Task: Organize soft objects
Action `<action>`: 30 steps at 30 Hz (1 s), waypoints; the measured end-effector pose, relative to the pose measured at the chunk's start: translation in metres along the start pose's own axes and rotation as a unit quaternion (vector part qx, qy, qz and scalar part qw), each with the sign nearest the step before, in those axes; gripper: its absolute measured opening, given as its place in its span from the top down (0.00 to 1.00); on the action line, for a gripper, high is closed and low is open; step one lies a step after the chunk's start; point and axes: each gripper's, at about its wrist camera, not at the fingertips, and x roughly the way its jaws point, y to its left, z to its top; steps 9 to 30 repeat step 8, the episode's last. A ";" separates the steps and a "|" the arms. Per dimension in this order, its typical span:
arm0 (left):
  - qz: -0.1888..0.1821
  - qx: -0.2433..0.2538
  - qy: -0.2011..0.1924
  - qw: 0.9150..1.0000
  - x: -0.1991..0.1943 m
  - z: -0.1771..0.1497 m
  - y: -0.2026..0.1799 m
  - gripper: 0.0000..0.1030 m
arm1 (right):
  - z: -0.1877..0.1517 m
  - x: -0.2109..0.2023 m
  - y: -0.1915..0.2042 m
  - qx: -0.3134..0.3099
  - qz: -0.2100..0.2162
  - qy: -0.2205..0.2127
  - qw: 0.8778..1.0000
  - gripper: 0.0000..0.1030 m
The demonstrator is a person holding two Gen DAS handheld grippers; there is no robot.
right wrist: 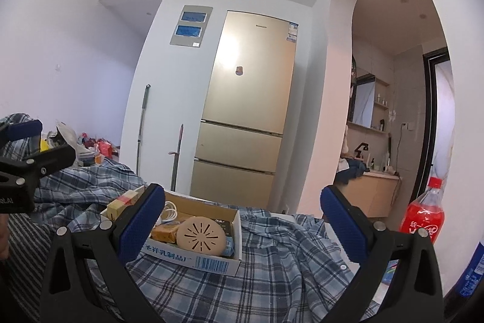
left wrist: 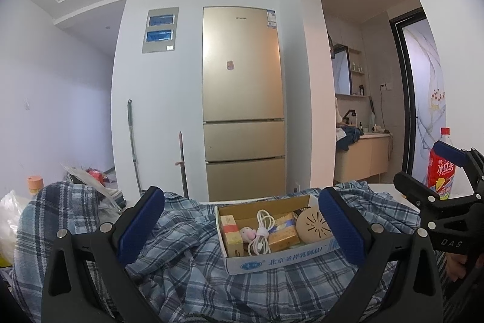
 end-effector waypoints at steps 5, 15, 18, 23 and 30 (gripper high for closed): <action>0.002 0.007 0.000 1.000 -0.001 0.001 -0.002 0.00 | 0.000 0.004 -0.005 0.012 0.000 0.013 1.000 0.00; 0.002 0.009 0.000 1.000 0.000 0.000 -0.003 0.00 | 0.000 0.008 -0.010 0.024 0.000 0.021 0.999 0.00; 0.002 0.009 0.000 1.000 0.000 0.000 -0.003 0.00 | 0.000 0.008 -0.010 0.024 0.000 0.021 0.999 0.00; 0.002 0.009 0.000 1.000 0.000 0.000 -0.003 0.00 | 0.000 0.008 -0.010 0.024 0.000 0.021 0.999 0.00; 0.002 0.009 0.000 1.000 0.000 0.000 -0.003 0.00 | 0.000 0.008 -0.010 0.024 0.000 0.021 0.999 0.00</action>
